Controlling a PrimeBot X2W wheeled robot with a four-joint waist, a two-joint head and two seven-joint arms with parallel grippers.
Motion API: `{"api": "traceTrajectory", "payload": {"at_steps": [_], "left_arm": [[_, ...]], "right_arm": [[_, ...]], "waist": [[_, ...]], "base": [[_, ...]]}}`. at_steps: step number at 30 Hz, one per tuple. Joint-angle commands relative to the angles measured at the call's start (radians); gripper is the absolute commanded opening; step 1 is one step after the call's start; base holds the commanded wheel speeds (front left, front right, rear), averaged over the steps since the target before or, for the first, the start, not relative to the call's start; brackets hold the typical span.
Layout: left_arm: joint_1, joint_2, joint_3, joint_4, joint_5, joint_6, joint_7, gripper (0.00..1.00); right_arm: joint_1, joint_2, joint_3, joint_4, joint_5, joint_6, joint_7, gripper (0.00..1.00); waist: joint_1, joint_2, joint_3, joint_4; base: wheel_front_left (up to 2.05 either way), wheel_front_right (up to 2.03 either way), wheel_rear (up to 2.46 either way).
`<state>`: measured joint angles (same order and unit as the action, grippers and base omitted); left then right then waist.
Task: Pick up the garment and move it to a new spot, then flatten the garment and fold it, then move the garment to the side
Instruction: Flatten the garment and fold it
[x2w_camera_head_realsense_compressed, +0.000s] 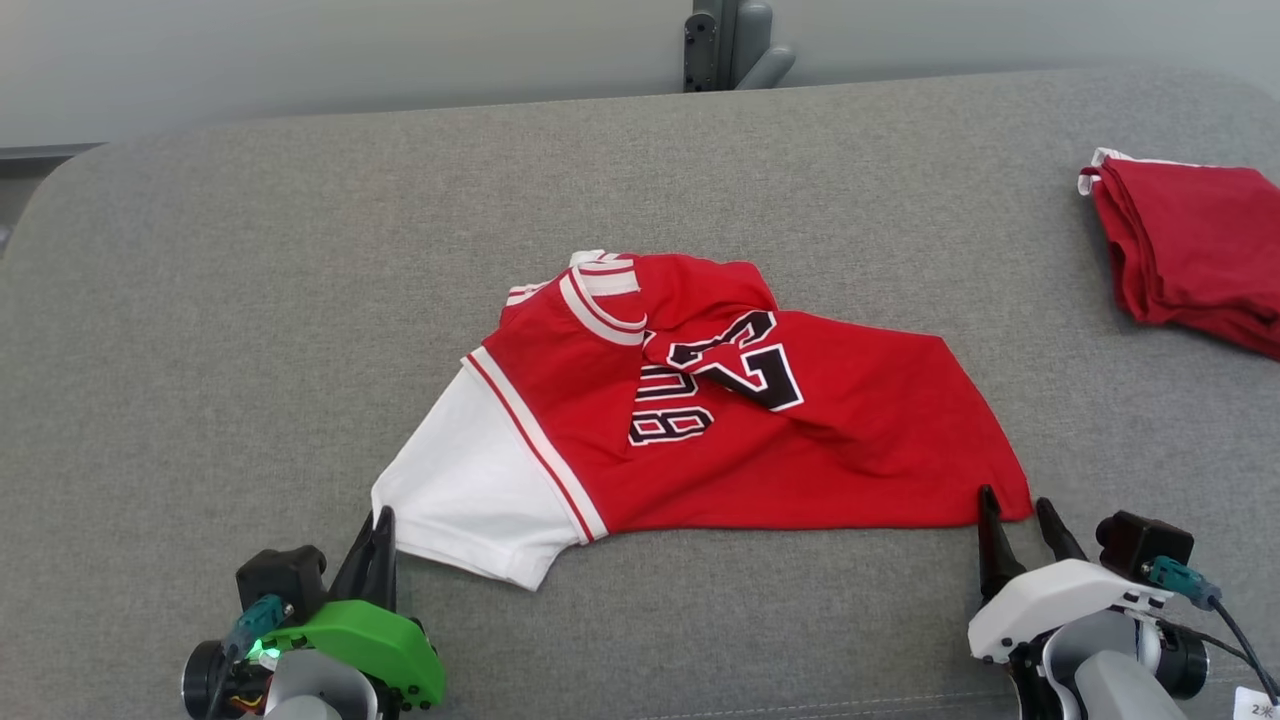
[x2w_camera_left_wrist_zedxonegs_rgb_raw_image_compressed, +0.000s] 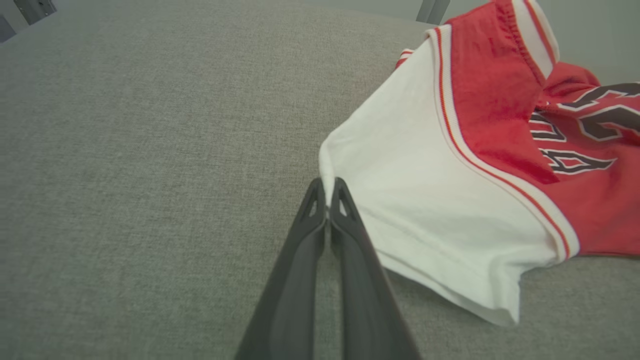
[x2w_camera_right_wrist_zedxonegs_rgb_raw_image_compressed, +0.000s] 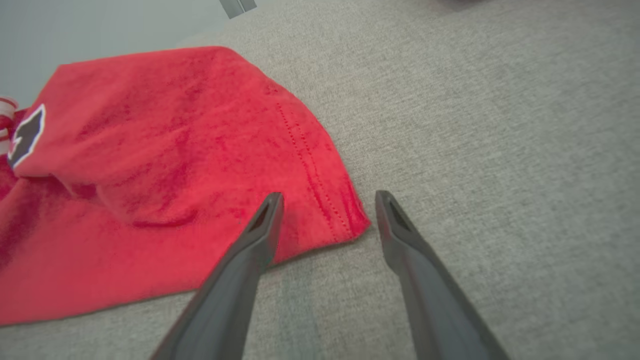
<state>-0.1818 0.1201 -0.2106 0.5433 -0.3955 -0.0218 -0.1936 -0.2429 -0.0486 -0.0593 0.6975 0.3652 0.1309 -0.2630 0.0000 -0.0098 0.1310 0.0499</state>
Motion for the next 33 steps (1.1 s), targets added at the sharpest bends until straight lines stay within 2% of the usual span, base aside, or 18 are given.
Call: {"api": "traceTrajectory", "payload": {"at_steps": [1,4,6,8,9,11,14,18,22,29,30,33], "left_arm": [[0.013,0.009,0.001,-0.005,-0.011,0.006,0.0,0.0],[0.031,0.013,-0.003,-0.045,-0.012,0.016,0.018,0.0],[0.039,0.016,-0.005,-0.066,-0.012,0.022,0.028,0.0],[0.047,0.018,-0.006,-0.084,-0.013,0.027,0.037,0.0],[0.052,0.02,-0.006,-0.091,-0.014,0.03,0.04,0.0],[0.056,0.023,-0.006,-0.105,-0.014,0.033,0.047,0.0],[0.064,0.026,-0.008,-0.126,-0.017,0.042,0.057,0.0],[0.073,0.01,0.009,-0.145,-0.057,0.025,0.05,0.0],[0.075,-0.012,0.046,-0.183,-0.134,0.0,0.033,0.0],[0.054,-0.033,0.087,-0.31,-0.217,-0.032,-0.012,0.0],[0.046,-0.038,0.098,-0.361,-0.244,-0.037,-0.015,0.0],[0.037,-0.042,0.108,-0.454,-0.281,-0.044,-0.011,0.0]], "right_arm": [[0.009,-0.004,0.0,0.005,0.004,0.0,-0.004,0.92],[0.005,-0.004,-0.005,0.041,0.007,0.0,-0.004,0.86],[-0.008,-0.003,-0.003,0.069,0.013,0.0,-0.001,0.85],[-0.019,-0.003,0.008,0.087,0.023,0.0,-0.001,0.78],[-0.025,-0.002,0.012,0.096,0.025,0.0,-0.001,0.71],[-0.039,-0.001,0.024,0.116,0.03,0.0,-0.001,0.49],[-0.072,0.0,0.056,0.151,0.041,0.0,-0.001,0.0],[-0.091,-0.003,0.058,0.119,0.059,0.0,-0.001,0.0],[-0.071,-0.003,0.052,0.022,0.112,0.0,-0.002,0.0],[-0.023,-0.003,0.061,-0.234,0.187,0.0,-0.002,0.0],[-0.007,-0.004,0.06,-0.309,0.198,0.0,-0.002,0.0],[0.011,-0.004,0.056,-0.421,0.213,0.0,0.005,0.0]], "waist": [[0.0,0.0098,0.0,0.001],[0.0,0.0098,-0.001,0.002],[0.0,0.0098,0.0,0.003],[0.0,0.0098,0.0,0.003],[0.0,0.0098,0.001,0.003],[0.0,0.0098,0.001,0.002],[0.0,0.0098,0.001,0.003],[0.0,0.0098,-0.006,0.005],[0.0,0.0098,-0.024,0.001],[0.0,0.0098,-0.077,-0.024],[0.0,0.0098,-0.095,-0.03],[0.0,0.0098,-0.125,-0.04]], "base": [[0.0,0.0,0.0],[0.0,0.0,0.0],[0.0,0.0,0.0],[0.0,0.0,0.0],[0.0,0.0,0.0],[0.0,0.0,0.0],[0.0,0.0,0.0],[0.0,0.0,0.0],[0.0,0.0,0.0],[0.0,0.0,0.0],[0.0,0.0,0.0],[0.0,0.0,0.0]]}}
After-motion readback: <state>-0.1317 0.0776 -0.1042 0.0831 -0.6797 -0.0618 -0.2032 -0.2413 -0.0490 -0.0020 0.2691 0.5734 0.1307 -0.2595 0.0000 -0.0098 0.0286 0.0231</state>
